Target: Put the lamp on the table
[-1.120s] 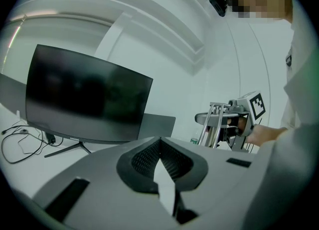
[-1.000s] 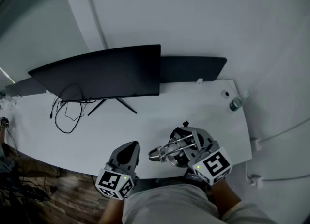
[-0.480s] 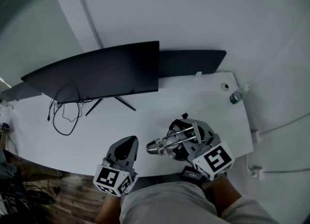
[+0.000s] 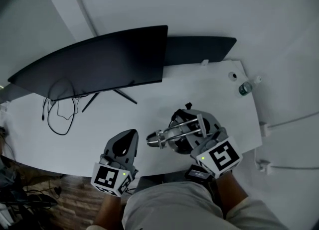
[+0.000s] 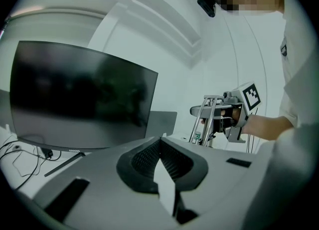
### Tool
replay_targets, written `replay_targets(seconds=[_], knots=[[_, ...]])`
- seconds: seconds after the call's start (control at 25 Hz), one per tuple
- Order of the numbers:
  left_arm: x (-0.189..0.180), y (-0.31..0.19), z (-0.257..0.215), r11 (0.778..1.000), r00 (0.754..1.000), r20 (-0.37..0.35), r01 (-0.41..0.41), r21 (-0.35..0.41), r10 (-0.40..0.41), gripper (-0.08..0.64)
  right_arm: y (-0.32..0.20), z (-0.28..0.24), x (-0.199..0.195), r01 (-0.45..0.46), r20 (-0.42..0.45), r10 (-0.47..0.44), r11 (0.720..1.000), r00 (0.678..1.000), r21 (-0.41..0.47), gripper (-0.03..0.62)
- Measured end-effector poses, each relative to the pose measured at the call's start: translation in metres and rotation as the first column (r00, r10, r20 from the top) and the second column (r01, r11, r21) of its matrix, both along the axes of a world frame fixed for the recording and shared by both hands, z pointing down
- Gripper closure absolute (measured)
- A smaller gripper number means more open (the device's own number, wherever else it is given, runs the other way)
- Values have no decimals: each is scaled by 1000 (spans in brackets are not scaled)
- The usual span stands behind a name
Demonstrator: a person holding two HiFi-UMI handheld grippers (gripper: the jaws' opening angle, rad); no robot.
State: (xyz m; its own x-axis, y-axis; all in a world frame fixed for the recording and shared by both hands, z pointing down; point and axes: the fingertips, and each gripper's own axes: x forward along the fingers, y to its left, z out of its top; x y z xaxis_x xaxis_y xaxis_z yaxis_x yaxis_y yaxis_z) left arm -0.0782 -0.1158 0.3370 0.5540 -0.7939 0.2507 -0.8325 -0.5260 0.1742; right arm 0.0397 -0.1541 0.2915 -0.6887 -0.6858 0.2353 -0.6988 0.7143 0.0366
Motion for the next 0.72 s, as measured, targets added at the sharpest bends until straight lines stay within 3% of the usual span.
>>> replay_targets(seconds=[0.72], knots=[[-18,-20,23,999,1000,-12,19,-39,-19,557,-34,34,-16,-25,-7,25,999,1000,-24,551]])
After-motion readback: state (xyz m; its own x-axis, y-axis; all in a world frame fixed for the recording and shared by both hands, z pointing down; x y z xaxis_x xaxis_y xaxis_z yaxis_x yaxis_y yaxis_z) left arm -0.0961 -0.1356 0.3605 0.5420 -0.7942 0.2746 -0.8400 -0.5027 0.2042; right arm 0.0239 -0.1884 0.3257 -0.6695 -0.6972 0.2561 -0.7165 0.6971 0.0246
